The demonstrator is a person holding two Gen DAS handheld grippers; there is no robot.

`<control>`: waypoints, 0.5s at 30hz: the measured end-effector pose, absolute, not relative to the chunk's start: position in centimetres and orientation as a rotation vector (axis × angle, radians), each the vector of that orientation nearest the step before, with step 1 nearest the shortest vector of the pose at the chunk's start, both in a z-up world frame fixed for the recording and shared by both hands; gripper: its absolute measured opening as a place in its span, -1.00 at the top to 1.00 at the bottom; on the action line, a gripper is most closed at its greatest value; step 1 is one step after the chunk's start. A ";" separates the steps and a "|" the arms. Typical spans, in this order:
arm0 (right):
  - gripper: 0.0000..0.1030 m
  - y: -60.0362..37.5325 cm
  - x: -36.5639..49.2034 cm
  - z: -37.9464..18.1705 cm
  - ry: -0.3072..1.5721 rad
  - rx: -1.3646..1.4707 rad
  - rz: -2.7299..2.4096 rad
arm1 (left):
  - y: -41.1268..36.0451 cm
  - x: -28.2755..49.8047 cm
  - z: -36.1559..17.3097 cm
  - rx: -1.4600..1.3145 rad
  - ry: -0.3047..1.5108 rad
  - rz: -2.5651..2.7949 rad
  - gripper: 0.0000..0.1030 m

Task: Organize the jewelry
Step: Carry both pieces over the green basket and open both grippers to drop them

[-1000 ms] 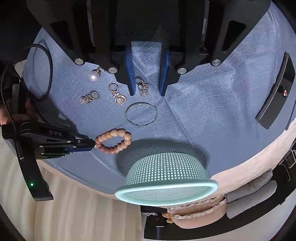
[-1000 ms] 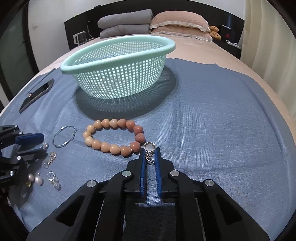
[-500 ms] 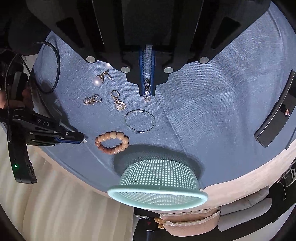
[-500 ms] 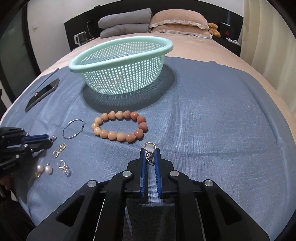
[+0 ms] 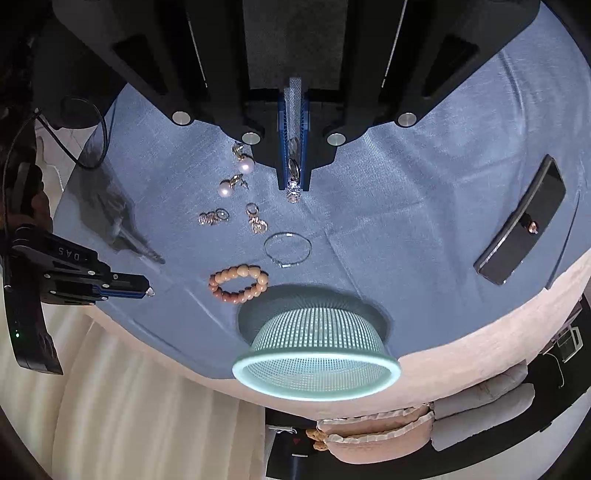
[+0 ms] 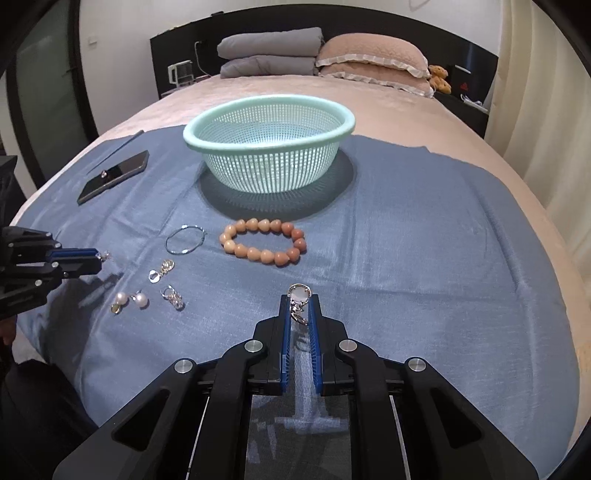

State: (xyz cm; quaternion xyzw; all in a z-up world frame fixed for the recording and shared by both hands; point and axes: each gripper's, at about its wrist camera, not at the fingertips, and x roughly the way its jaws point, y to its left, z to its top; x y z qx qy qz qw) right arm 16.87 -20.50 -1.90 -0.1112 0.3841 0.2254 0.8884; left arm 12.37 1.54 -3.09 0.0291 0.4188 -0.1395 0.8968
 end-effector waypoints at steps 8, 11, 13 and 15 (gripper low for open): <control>0.83 -20.3 18.8 4.7 0.641 -0.244 0.482 | 1.4 13.9 3.5 0.133 0.746 -0.277 0.88; 0.83 -19.7 20.0 6.4 0.613 -0.238 0.509 | 1.8 14.9 5.6 0.157 0.716 -0.252 0.88; 0.83 -18.8 20.6 7.1 0.595 -0.259 0.521 | 2.0 16.1 6.8 0.157 0.701 -0.242 0.88; 0.83 -17.8 21.4 7.6 0.580 -0.276 0.529 | 2.2 17.5 8.0 0.152 0.682 -0.245 0.88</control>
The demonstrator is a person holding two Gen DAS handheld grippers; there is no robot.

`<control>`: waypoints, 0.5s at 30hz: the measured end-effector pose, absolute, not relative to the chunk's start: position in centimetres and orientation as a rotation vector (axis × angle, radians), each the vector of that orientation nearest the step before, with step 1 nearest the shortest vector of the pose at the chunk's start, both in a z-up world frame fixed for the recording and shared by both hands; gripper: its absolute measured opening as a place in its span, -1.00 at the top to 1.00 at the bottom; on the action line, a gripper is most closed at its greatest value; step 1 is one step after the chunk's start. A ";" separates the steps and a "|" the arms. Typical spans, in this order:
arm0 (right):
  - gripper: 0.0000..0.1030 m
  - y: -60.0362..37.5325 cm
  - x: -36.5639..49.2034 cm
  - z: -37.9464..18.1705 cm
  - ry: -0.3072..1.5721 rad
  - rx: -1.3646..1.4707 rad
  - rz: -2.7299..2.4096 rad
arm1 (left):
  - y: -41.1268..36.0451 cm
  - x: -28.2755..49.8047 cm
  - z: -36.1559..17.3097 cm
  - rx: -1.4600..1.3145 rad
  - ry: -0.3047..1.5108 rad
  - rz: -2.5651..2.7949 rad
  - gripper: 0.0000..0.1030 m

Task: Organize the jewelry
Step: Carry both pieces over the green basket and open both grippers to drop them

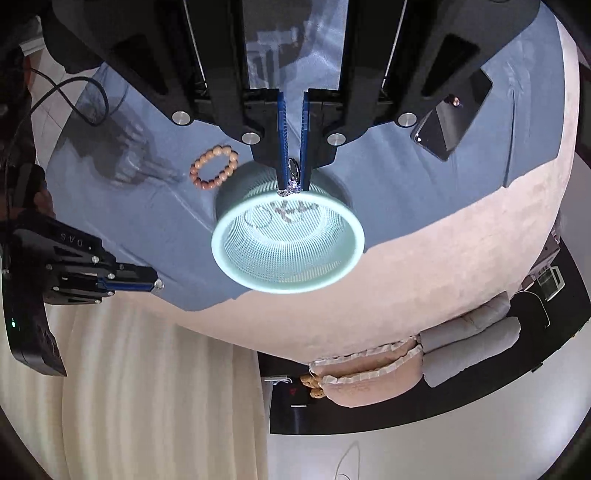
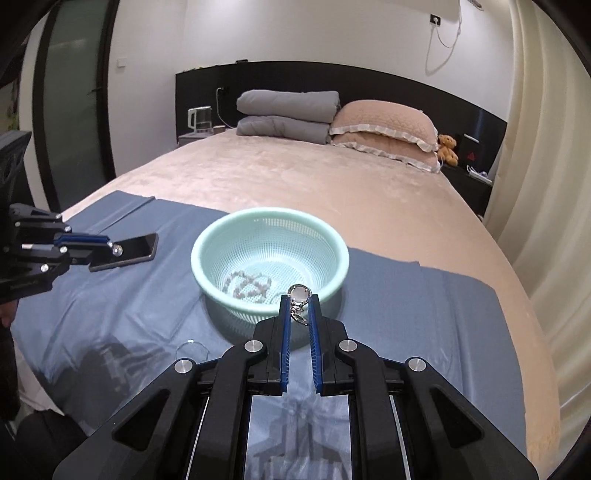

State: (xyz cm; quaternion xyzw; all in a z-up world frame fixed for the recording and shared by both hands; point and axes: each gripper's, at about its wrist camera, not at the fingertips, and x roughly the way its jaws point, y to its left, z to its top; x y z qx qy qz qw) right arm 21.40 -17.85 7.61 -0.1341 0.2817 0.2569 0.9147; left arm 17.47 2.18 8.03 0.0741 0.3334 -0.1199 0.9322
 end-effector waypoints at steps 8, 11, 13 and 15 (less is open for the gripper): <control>0.83 -14.3 24.5 8.3 0.589 -0.284 0.608 | 1.9 22.1 9.5 0.070 0.682 -0.337 0.88; 0.83 -13.5 26.3 7.7 0.622 -0.250 0.633 | 1.0 23.9 8.4 0.084 0.710 -0.348 0.88; 0.83 -13.2 27.2 6.7 0.649 -0.233 0.629 | 0.5 25.1 7.4 0.090 0.735 -0.340 0.88; 0.83 -13.1 28.1 5.3 0.683 -0.214 0.618 | 0.3 25.9 6.1 0.078 0.752 -0.337 0.88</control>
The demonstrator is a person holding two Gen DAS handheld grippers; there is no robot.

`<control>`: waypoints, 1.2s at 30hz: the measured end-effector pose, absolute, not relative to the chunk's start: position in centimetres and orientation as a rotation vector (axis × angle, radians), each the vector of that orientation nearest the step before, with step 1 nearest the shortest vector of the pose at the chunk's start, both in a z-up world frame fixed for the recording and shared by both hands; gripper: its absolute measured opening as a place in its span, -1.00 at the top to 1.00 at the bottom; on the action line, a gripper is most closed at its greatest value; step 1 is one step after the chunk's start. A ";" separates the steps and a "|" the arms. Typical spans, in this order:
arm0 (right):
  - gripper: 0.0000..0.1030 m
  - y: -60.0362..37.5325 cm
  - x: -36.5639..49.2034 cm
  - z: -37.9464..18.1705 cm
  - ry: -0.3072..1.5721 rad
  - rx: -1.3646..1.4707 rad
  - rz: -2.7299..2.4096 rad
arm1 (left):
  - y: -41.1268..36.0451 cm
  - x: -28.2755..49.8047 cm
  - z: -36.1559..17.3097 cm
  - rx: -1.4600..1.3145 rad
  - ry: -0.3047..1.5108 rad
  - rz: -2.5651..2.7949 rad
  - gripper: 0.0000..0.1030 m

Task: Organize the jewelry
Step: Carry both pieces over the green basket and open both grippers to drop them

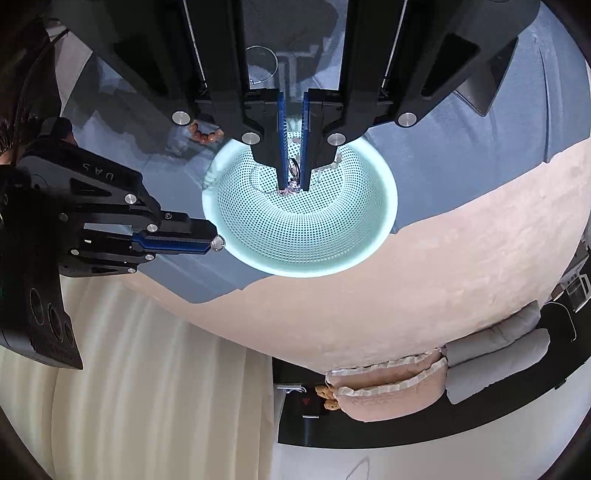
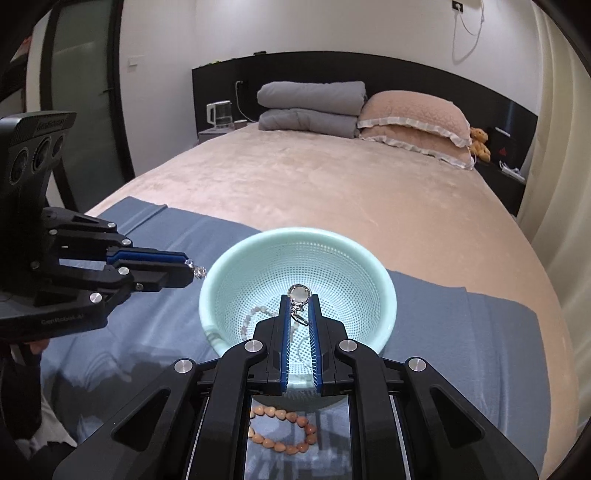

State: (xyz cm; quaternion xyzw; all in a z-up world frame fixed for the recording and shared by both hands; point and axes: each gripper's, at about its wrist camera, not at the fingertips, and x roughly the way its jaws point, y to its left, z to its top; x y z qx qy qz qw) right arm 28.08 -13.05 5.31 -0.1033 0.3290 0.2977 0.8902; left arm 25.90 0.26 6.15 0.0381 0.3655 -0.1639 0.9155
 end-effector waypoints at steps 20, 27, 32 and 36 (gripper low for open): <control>0.82 -14.2 30.3 -0.1 0.800 -0.067 0.564 | 0.3 28.6 0.3 0.032 0.867 -0.310 0.87; 0.80 -14.7 30.2 0.4 0.787 -0.042 0.560 | 0.1 28.4 0.7 0.048 0.849 -0.319 0.82; 0.78 -15.2 30.1 0.5 0.783 -0.041 0.549 | 0.1 28.1 1.2 0.060 0.833 -0.322 0.32; 0.69 -15.7 29.7 0.6 0.779 -0.031 0.543 | 0.4 27.5 1.6 0.052 0.817 -0.326 0.10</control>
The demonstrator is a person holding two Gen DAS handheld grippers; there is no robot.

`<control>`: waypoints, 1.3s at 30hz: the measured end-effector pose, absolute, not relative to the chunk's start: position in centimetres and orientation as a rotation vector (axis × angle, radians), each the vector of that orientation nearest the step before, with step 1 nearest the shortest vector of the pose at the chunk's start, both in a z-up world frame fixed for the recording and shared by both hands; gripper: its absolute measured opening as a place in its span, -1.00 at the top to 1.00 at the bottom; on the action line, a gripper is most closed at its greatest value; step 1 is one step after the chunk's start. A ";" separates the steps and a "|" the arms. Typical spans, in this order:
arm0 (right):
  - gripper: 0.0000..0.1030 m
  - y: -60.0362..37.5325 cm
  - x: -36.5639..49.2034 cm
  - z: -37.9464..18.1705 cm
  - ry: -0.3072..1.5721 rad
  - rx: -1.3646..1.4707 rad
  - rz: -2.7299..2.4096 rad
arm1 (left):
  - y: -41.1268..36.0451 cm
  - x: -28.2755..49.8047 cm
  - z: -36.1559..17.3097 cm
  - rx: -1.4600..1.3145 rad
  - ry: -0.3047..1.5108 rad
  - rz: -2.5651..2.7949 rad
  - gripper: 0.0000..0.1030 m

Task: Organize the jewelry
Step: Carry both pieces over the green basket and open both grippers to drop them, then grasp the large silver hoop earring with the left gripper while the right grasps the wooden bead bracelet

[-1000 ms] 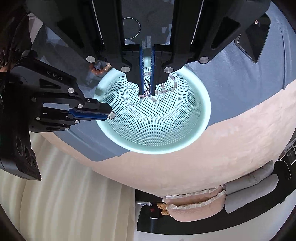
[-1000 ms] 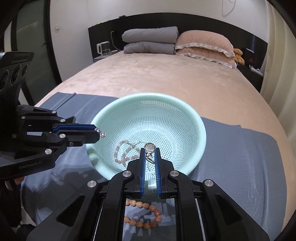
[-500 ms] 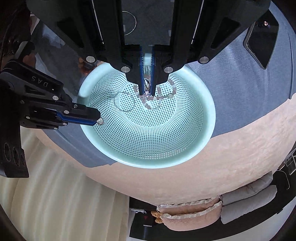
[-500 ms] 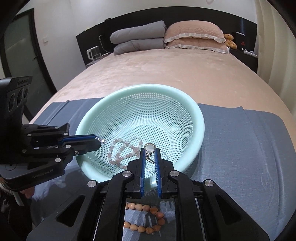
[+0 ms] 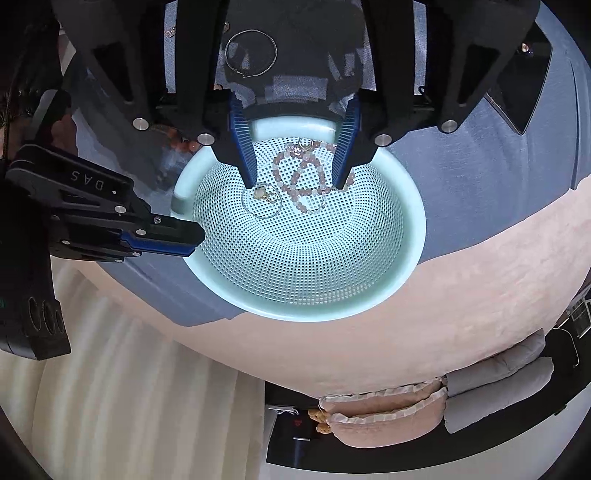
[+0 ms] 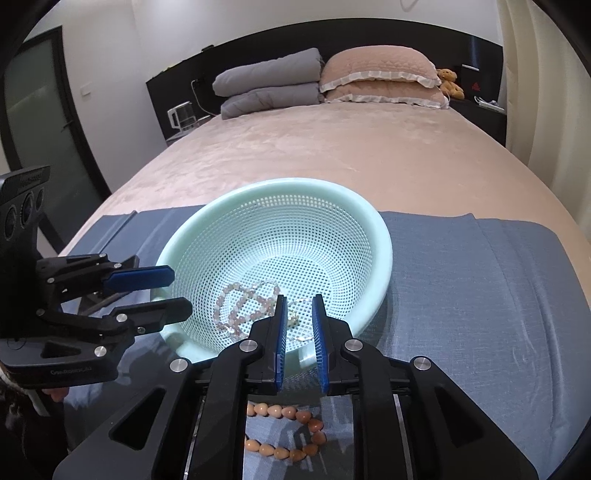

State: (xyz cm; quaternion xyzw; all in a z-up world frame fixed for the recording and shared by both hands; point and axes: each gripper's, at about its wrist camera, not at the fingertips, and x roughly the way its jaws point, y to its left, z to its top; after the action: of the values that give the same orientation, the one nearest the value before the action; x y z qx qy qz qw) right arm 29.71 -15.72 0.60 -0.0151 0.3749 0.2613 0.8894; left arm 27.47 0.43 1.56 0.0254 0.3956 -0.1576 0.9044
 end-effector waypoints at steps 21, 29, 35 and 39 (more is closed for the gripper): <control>-0.14 -19.6 26.7 -0.4 0.820 0.002 0.427 | 3.0 22.8 1.0 0.061 0.811 -0.291 -0.49; -0.37 -20.5 25.6 -2.7 0.859 -0.005 0.389 | 3.3 21.4 -1.9 0.047 0.851 -0.318 -0.57; -0.41 -19.2 25.2 -5.0 0.902 -0.032 0.405 | 1.5 20.8 -4.8 0.077 0.892 -0.407 -0.57; -0.41 -18.3 25.1 -5.9 0.916 -0.043 0.418 | 0.4 21.0 -6.2 0.088 0.920 -0.418 -0.57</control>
State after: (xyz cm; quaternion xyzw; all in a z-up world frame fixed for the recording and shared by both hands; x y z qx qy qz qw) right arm 25.13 -18.27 -5.94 -0.0207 0.4390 0.2002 0.8757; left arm 20.99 0.45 -6.21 0.0421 0.4405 -0.2002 0.8741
